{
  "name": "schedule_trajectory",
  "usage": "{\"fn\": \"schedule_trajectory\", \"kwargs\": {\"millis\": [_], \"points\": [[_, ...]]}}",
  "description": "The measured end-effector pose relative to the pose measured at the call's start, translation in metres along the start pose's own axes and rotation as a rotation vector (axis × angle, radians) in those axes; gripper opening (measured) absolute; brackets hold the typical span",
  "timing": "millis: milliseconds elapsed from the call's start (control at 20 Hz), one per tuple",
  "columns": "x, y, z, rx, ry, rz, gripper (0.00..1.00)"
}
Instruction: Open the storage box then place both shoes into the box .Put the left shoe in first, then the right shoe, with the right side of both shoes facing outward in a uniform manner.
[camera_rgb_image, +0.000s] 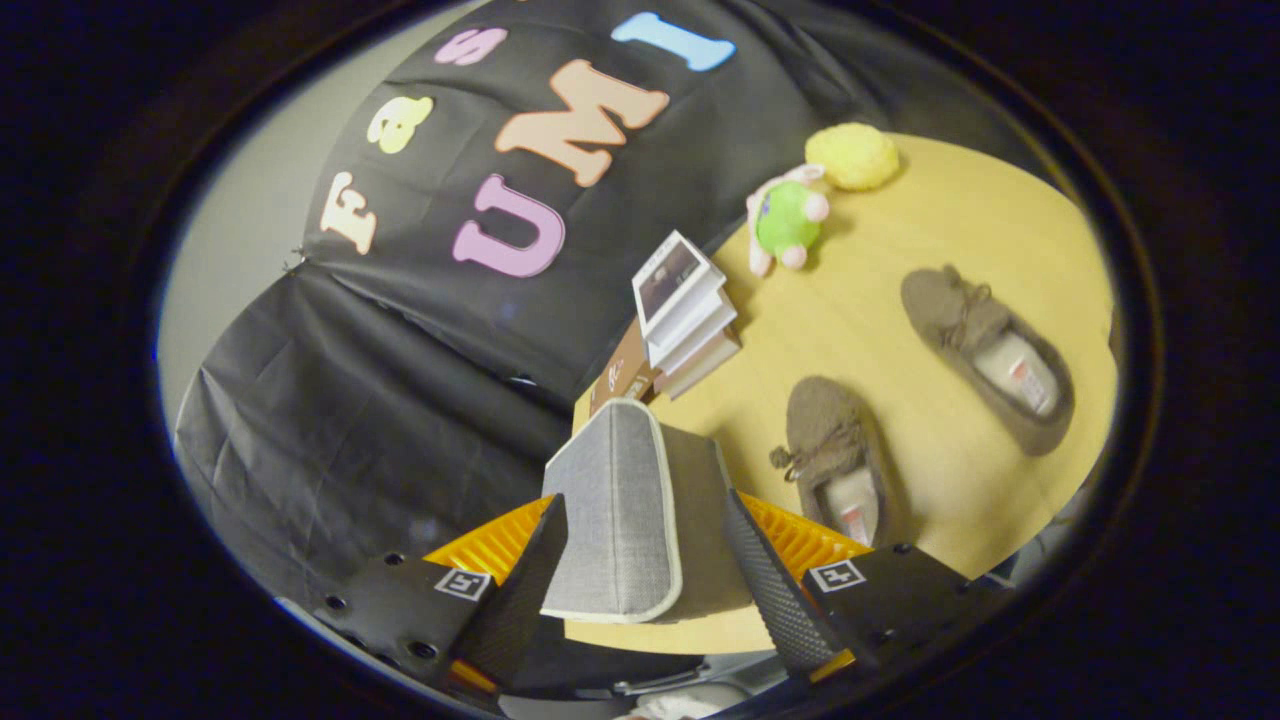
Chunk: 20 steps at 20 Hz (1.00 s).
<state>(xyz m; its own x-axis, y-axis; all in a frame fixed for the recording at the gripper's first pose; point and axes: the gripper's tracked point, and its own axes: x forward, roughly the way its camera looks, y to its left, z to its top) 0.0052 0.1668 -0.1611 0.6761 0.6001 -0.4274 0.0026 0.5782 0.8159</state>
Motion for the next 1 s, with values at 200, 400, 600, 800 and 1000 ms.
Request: {"fn": "schedule_trajectory", "kwargs": {"millis": [200,400,600,800,1000], "points": [[0.014,-0.007,-0.032,0.107,0.109,0.019,0.99],[0.027,-0.007,-0.051,0.159,0.179,0.034,0.99],[0.041,-0.01,-0.069,0.15,0.23,0.025,0.99],[0.052,-0.003,-0.085,0.205,0.288,0.06,0.88],[0.052,0.001,-0.087,0.24,0.297,0.078,0.68]]}}
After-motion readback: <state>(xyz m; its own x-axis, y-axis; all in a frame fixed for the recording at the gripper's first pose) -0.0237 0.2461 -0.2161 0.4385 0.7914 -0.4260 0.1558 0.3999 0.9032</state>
